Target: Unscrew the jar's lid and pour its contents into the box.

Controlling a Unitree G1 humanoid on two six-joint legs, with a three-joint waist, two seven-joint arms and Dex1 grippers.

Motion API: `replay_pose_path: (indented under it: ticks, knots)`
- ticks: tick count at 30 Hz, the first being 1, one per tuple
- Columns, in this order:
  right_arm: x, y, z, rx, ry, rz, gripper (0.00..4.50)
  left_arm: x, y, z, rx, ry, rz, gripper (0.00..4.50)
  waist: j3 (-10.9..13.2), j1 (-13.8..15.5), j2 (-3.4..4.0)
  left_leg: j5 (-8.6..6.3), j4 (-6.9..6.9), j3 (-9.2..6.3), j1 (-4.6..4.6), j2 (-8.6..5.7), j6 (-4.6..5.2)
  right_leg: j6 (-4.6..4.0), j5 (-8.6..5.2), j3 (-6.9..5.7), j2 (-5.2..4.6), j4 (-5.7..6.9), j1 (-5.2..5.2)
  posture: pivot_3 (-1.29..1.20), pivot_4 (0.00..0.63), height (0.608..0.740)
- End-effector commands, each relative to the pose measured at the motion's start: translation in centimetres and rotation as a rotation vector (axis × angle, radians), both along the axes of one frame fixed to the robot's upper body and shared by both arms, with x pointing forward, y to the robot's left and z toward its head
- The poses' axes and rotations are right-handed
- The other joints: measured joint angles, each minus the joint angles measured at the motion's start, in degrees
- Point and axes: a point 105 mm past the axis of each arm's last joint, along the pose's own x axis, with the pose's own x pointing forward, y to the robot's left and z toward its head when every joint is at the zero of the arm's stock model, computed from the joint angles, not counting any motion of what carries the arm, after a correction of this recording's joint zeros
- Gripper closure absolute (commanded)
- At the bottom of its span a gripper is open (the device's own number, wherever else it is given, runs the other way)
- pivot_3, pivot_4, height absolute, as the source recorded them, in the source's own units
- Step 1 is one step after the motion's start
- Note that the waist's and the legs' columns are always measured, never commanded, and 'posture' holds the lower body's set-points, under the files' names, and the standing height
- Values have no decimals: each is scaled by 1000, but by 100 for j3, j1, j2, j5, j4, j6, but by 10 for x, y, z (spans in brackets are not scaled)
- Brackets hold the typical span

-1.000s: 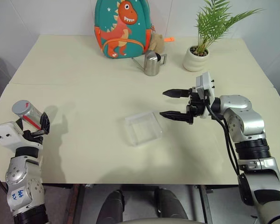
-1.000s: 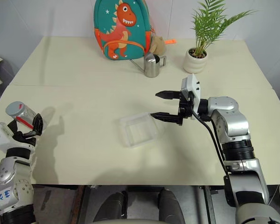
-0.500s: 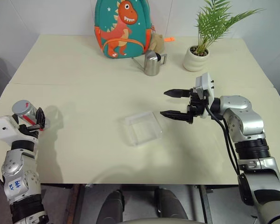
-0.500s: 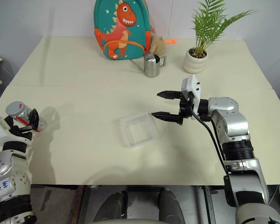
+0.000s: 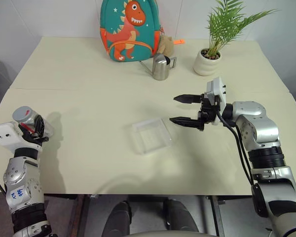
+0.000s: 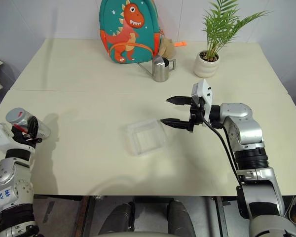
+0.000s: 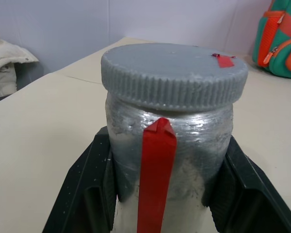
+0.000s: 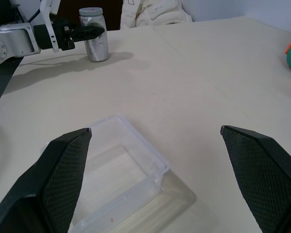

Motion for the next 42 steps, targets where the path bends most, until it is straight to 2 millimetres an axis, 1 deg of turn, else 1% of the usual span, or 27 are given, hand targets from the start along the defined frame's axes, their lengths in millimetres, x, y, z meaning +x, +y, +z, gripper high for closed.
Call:
replay_pose_path:
  ticks: [1, 4, 5, 7, 9, 11, 14, 17, 19, 21, 24, 27, 32, 38, 42]
  knots:
    - [-1, -2, 23, 22, -91, -26, 0, 0, -15, 27, 98, -56, -93, 2535, 0, -1, 0, 0, 0, 0, 0, 0, 0, 0, 0, 0, 0, 0, 0, 0, 150, 740]
    - [-1, 4, 34, 47, -113, -62, 0, 6, -45, 46, 155, -72, -238, 2535, 0, -1, 0, 0, -1, 0, -4, 1, 0, 0, 0, 0, 0, 0, -4, 0, 150, 740]
    - [-3, 8, 38, 55, -117, -67, 0, 10, -59, 52, 164, -73, -304, 2535, 0, 3, 0, 0, -1, -1, -4, 1, 0, 0, 0, 0, 0, 0, -4, 0, 150, 740]
    - [-9, 15, 43, 71, -128, -75, 0, 16, -84, 60, 176, -63, -433, 2535, 0, 11, 0, 0, -1, -2, -4, 1, 0, 0, 0, 0, -1, -1, -3, 0, 150, 740]
    - [-14, 22, 48, 87, -147, -91, 0, 23, -104, 67, 197, -50, -540, 2535, 0, 19, 0, 0, -2, -2, -5, 0, 0, 0, 0, 0, -1, -1, -4, 0, 150, 740]
    - [-19, 29, 52, 97, -156, -108, 0, 30, -119, 73, 212, -42, -619, 2535, 0, 14, 0, 0, -1, -2, -5, 0, -1, 0, 0, 0, 0, -1, -3, 0, 150, 740]
    - [-27, 45, 59, 127, -158, -162, 0, 43, -155, 83, 252, -6, -803, 2535, 0, 7, 0, 0, -2, -3, -8, 0, 0, 0, 0, -1, 2, 0, -6, 0, 150, 740]
    - [-35, 53, 64, 159, -150, -195, 0, 47, -176, 90, 253, -18, -897, 2535, 0, -12, 0, 1, -3, -4, -12, 0, 0, 0, 0, 0, 2, 0, -9, 0, 150, 740]
    - [-40, 64, 71, 206, -164, -229, 0, 49, -199, 88, 247, 12, -1017, 2535, 0, -26, 0, 0, -4, 0, -12, 0, 0, 0, 0, 4, 3, -3, -9, 0, 150, 740]
    - [-44, 71, 75, 236, -171, -259, 0, 51, -213, 87, 250, 26, -1094, 2535, 0, -19, 0, 0, -8, -2, -12, 3, 0, 0, -1, 3, 7, 1, -16, 0, 150, 740]
    - [-46, 81, 82, 291, -165, -323, 0, 53, -233, 91, 264, -6, -1186, 2535, 0, -11, 0, 1, -7, -2, -13, 4, 0, -1, -2, 2, 8, 4, -18, 0, 150, 740]
    - [-46, 88, 84, 307, -167, -372, 0, 50, -248, 92, 278, -20, -1259, 2535, 0, -13, 0, 1, -5, -3, -14, 2, 1, -1, -1, 3, 6, 5, -18, 0, 150, 740]
    - [-48, 96, 77, 293, -154, -410, 0, 44, -268, 94, 299, -53, -1351, 2535, 0, -17, 0, 1, -7, -3, -14, 2, 1, -1, -2, 4, 7, 4, -18, 0, 150, 740]
    - [-47, 96, 72, 265, -158, -435, 0, 37, -276, 96, 321, -85, -1392, 2535, 0, -15, 0, 2, -7, -3, -15, 2, 3, -1, -1, 3, 7, 6, -19, 0, 150, 740]
    - [-45, 93, 72, 247, -170, -449, 0, 31, -278, 98, 328, -99, -1406, 2535, 0, -15, 0, 3, -7, -4, -15, 2, 4, -1, -2, 3, 6, 6, -19, 0, 150, 740]
